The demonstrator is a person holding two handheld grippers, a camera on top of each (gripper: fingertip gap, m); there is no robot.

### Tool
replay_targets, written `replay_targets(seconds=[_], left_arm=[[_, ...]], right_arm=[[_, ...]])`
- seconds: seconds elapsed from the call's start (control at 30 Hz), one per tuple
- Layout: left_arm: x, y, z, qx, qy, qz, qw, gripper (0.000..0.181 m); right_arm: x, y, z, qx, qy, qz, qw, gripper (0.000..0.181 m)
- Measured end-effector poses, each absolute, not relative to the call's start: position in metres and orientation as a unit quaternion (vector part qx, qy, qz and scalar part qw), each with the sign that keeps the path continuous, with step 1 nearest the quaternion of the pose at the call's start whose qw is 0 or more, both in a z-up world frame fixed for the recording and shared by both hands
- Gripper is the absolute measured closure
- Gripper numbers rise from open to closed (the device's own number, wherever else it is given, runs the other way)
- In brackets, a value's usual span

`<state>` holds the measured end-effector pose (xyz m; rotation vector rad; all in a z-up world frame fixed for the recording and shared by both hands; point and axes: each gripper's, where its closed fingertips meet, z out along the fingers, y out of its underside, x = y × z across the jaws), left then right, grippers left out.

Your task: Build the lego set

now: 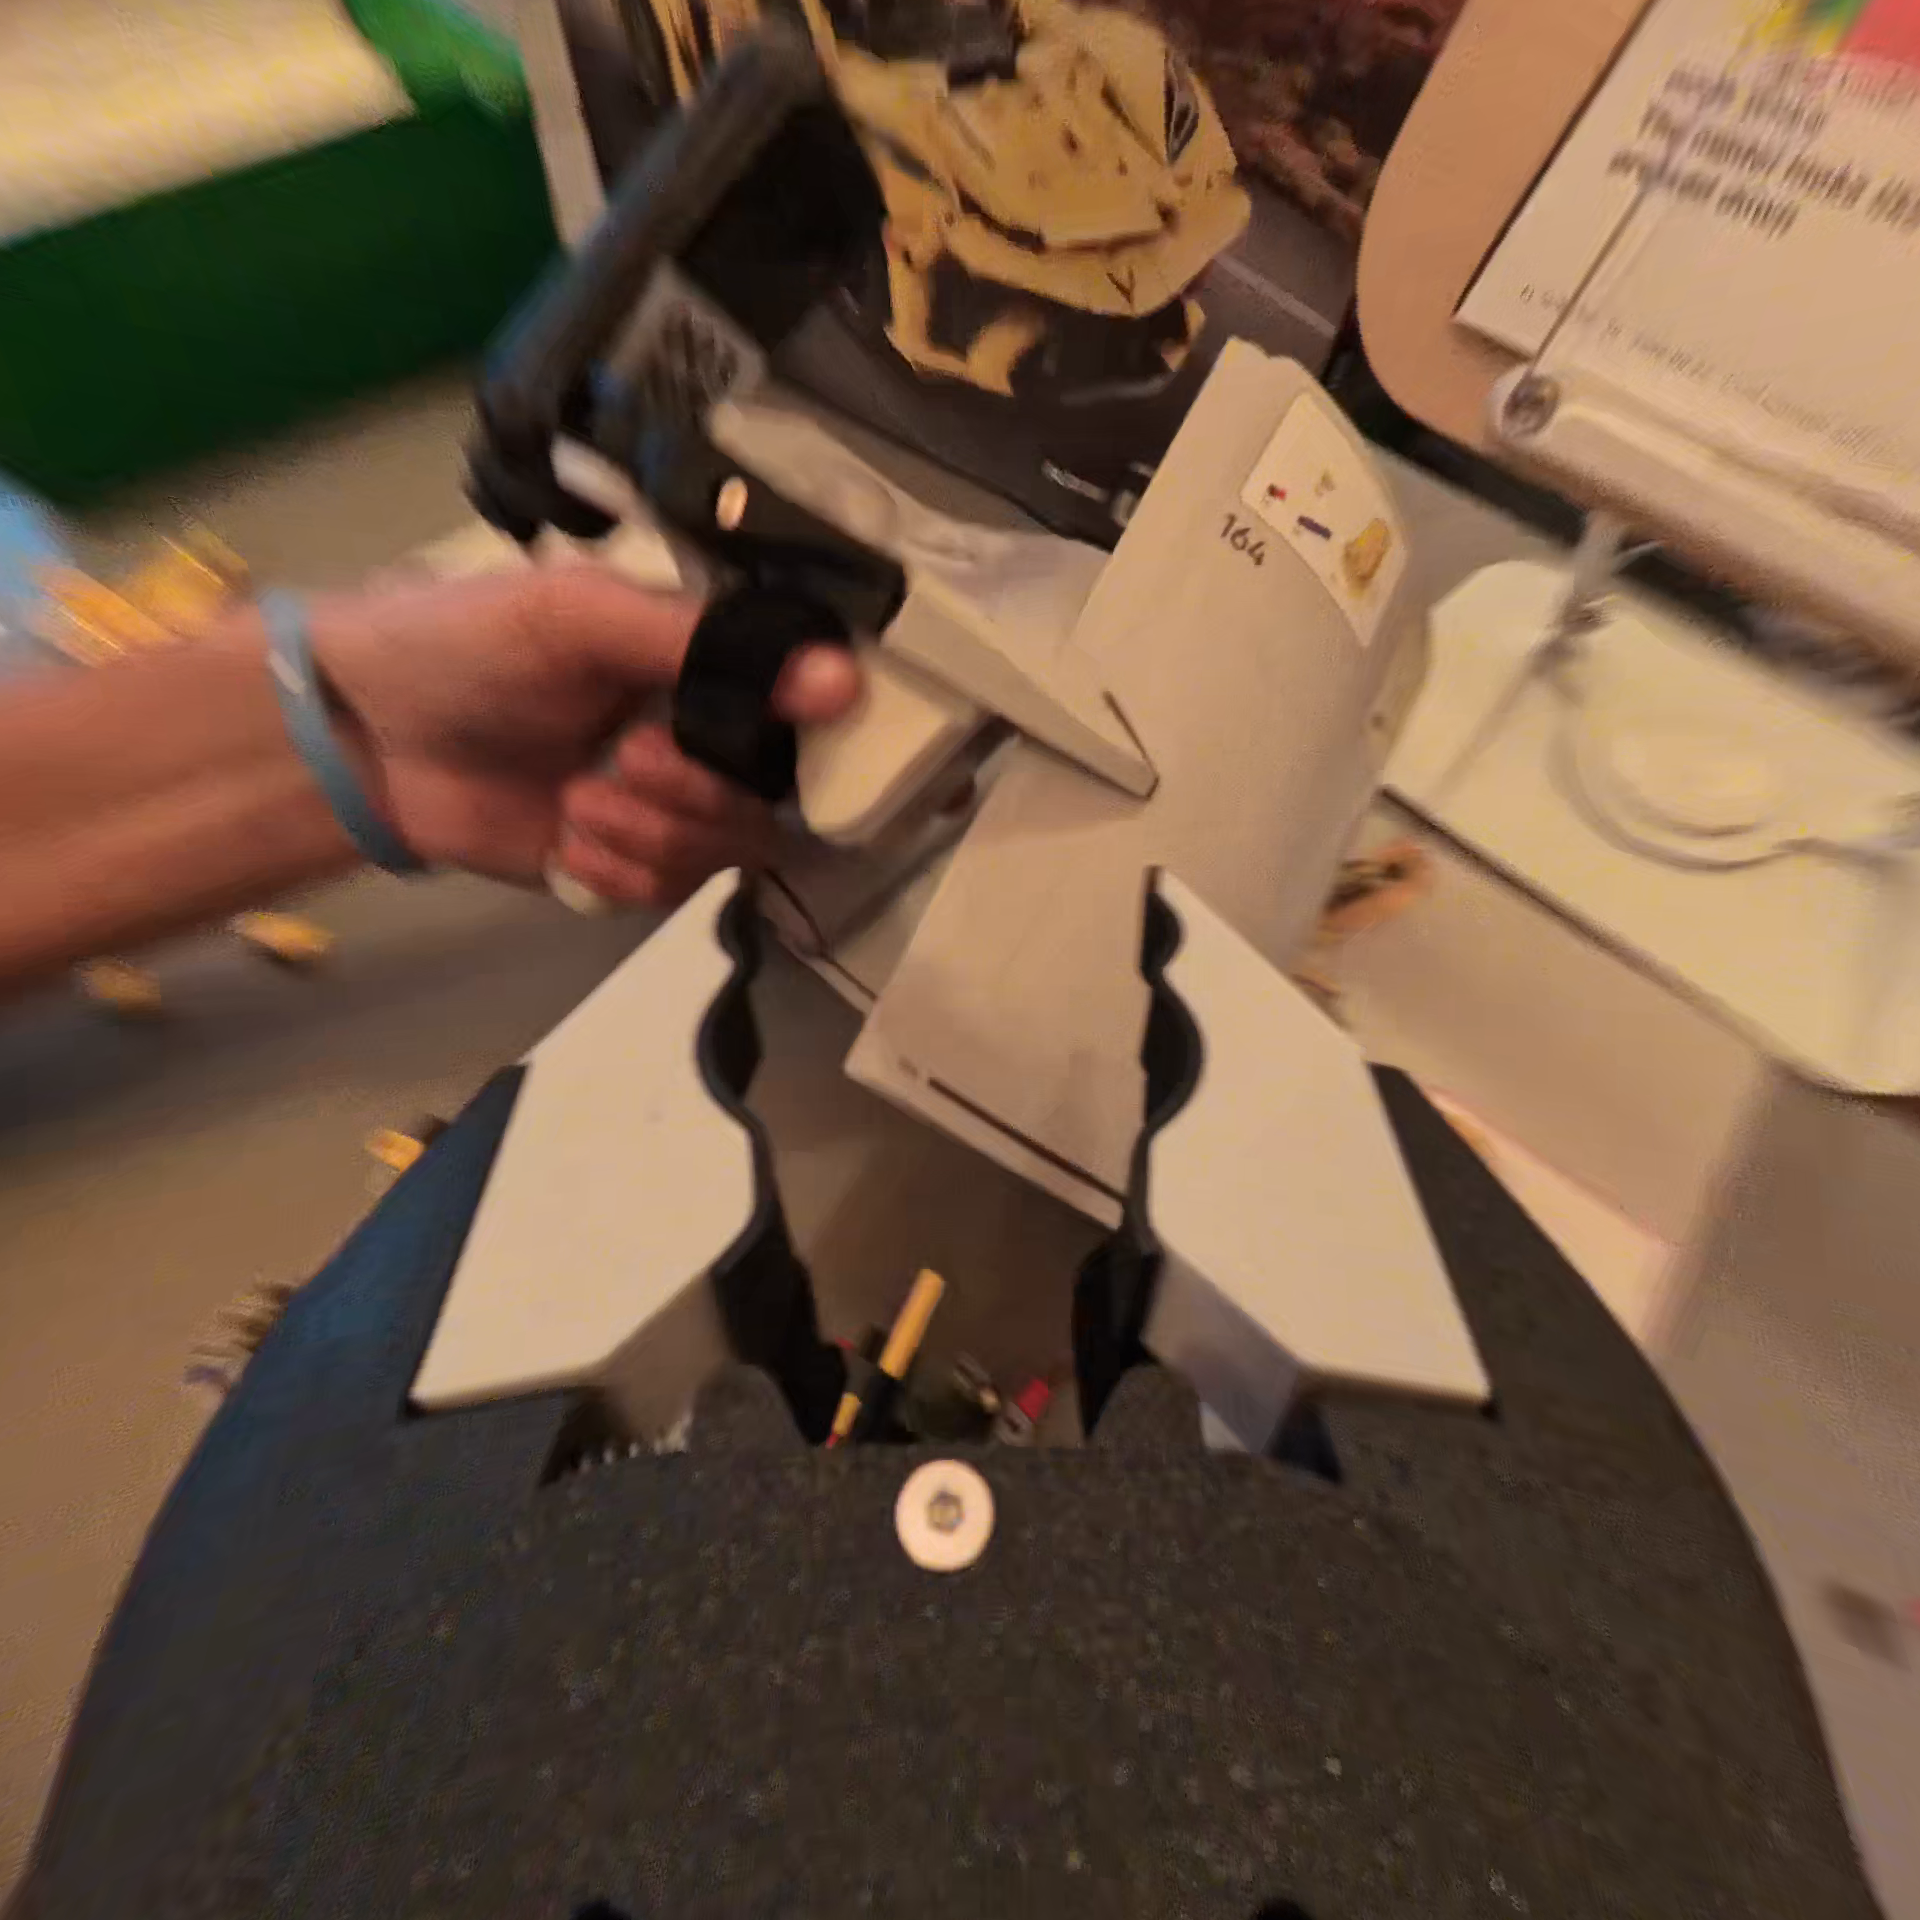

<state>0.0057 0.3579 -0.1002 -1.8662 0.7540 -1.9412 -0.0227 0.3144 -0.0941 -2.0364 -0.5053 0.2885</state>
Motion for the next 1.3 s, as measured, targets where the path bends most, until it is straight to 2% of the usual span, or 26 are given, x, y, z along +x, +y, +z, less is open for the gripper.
replay_targets(seconds=[0.07,0.13,0.17,0.37,0.47,0.63,0.7,0.8,1.13,1.3], left_arm=[[0.004,0.354,-0.094,-0.639,0.271,-0.7,0.167,0.18],[0.003,0.353,-0.089,-0.629,0.268,-0.712,0.163,0.18],[0.003,0.354,-0.087,-0.626,0.264,-0.716,0.162,0.18],[0.003,0.348,-0.074,-0.587,0.248,-0.759,0.133,0.176],[0.005,0.341,-0.071,-0.576,0.265,-0.762,0.131,0.164],[0.009,0.336,-0.073,-0.578,0.279,-0.755,0.137,0.163],[0.011,0.337,-0.077,-0.584,0.276,-0.751,0.137,0.164],[0.013,0.339,-0.083,-0.592,0.269,-0.747,0.138,0.176],[0.014,0.348,-0.095,-0.617,0.261,-0.727,0.147,0.181],[-0.008,0.362,-0.103,-0.665,0.244,-0.694,0.127,0.181]], right_arm=[[-0.012,0.335,-0.09,-0.83,-0.144,0.237,0.485,0.087],[0.003,0.355,-0.122,-0.859,-0.134,0.235,0.436,0.074],[-0.002,0.357,-0.132,-0.862,-0.143,0.253,0.414,0.073],[-0.001,0.36,-0.132,-0.858,-0.152,0.244,0.426,0.107],[0.003,0.359,-0.131,-0.854,-0.137,0.276,0.42,0.107],[0.016,0.356,-0.126,-0.835,-0.099,0.334,0.425,0.11],[0.018,0.355,-0.127,-0.832,-0.095,0.343,0.425,0.114],[0.02,0.355,-0.127,-0.831,-0.099,0.341,0.428,0.115],[0.034,0.357,-0.132,-0.833,-0.075,0.343,0.427,0.118],[0.078,0.342,-0.149,-0.878,-0.05,0.269,0.392,0.116]])
